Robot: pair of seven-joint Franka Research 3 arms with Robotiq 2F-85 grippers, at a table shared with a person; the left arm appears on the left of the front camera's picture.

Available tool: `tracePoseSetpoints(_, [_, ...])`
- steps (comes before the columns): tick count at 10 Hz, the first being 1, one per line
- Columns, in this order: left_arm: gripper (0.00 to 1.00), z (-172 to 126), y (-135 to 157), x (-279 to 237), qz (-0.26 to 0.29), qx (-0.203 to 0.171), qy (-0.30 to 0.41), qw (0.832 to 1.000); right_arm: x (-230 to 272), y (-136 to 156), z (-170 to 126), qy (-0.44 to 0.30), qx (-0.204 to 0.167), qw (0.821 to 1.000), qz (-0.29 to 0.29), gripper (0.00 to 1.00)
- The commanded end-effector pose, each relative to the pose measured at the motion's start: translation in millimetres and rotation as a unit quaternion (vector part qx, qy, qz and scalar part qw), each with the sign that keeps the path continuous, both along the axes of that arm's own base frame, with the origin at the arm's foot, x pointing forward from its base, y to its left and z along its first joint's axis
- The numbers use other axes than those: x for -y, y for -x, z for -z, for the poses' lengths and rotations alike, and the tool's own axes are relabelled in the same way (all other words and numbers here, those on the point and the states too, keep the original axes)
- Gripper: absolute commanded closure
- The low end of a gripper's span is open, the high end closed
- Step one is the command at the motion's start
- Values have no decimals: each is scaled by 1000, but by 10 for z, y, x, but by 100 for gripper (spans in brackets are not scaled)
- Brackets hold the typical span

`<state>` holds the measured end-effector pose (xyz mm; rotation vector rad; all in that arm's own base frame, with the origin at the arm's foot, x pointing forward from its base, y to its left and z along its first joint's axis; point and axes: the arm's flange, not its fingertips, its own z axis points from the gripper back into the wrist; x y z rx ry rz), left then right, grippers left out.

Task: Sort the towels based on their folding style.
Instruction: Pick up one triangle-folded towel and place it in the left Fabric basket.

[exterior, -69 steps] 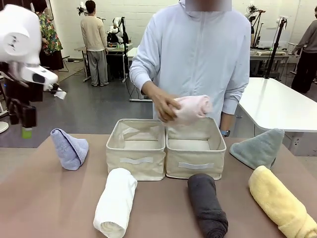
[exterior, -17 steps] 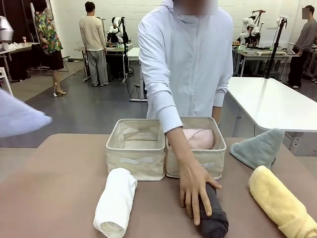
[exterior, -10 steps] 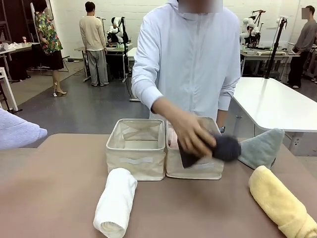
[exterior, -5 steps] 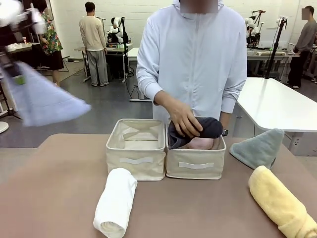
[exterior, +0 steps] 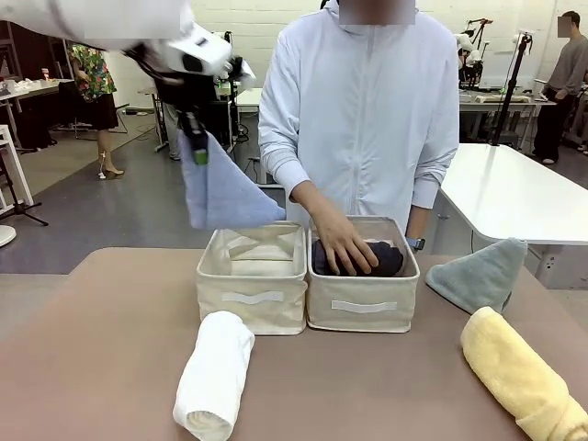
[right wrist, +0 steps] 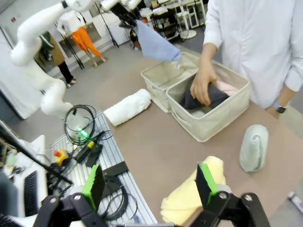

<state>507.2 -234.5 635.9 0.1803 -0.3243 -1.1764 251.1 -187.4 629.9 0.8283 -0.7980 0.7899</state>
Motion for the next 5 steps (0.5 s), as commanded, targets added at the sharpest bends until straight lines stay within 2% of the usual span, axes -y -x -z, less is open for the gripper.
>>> tracePoseSetpoints(1, [85,-39,-209,23,28,-34,9,999,7,-10,-31,-11,11,1000,-4,0])
tracePoseSetpoints(3, [85,215,-211,104,51,-63,28,996,7,-10,-31,-11,11,1000,-4,0])
tracePoseSetpoints(5, [85,395,-159,161,72,-79,19,994,7,-10,-31,-11,11,1000,-4,0])
